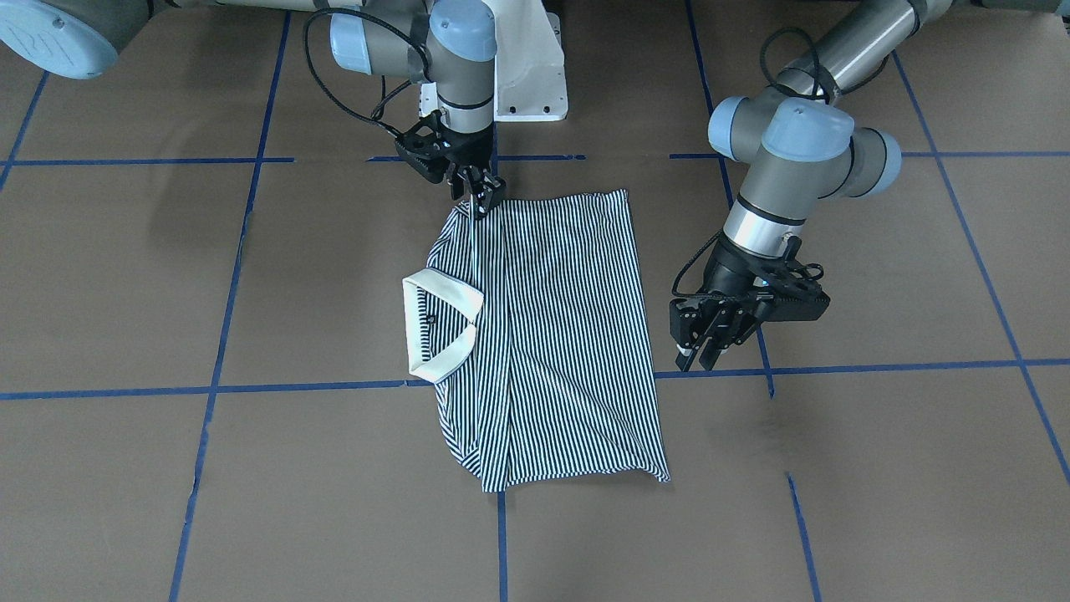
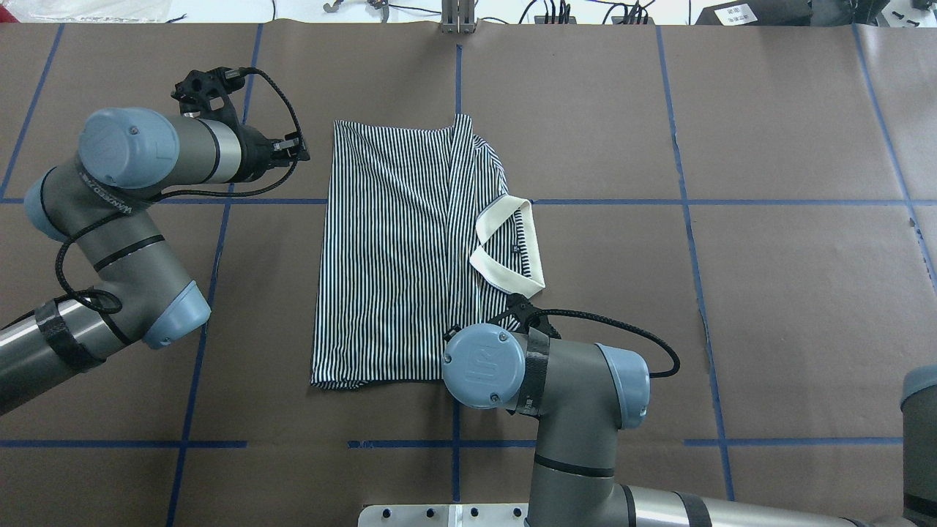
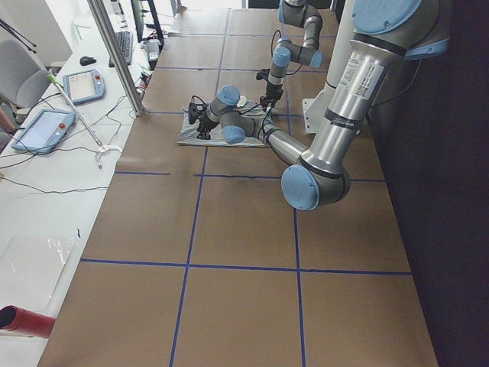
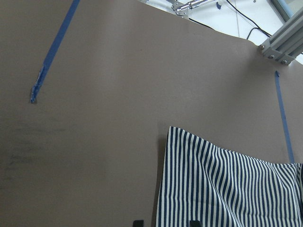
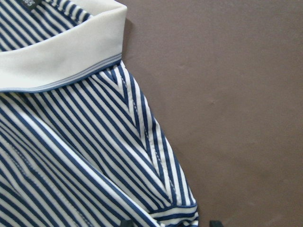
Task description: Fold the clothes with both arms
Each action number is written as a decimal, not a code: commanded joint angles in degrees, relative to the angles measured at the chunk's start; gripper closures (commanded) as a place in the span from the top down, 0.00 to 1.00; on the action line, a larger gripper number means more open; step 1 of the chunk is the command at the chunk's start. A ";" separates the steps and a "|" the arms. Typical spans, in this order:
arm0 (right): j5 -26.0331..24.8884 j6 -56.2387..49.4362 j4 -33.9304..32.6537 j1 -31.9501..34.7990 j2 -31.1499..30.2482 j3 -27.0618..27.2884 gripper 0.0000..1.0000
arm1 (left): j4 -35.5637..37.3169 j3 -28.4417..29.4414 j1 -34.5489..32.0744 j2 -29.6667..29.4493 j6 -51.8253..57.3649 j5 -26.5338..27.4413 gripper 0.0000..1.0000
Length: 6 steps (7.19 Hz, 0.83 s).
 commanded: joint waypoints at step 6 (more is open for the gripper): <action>3.71 -0.38 -1.20 0.26 -2.55 6.13 0.00 | 0.26 -6.59 7.26 4.50 -9.62 0.70 0.43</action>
